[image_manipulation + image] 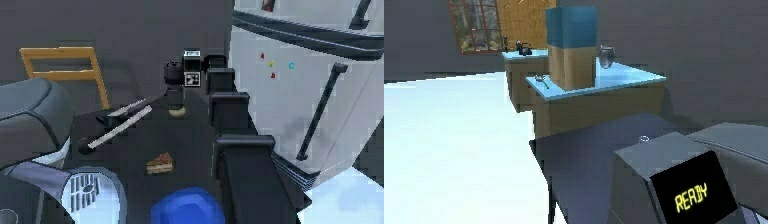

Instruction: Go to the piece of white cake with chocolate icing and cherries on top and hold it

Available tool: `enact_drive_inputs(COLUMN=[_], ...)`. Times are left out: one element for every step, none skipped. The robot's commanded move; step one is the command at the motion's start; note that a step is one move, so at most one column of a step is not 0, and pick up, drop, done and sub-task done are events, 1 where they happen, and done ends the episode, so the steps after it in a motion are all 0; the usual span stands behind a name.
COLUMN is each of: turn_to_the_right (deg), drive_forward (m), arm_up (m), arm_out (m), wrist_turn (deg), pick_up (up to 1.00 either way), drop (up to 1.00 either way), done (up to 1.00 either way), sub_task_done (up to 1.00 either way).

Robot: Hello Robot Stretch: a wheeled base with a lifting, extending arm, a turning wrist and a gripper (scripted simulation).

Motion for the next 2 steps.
enact_drive_inputs(turn_to_the_right=[0.0,0.0], drive_forward=[0.00,0.00], arm_up=[0.00,0.00], arm_out=[0.00,0.00], wrist_turn=[45.0,6.0], pick_up=[0.00,0.00], drop=[0.00,0.00], done=[0.00,0.00], sub_task_done=[0.00,0.00])
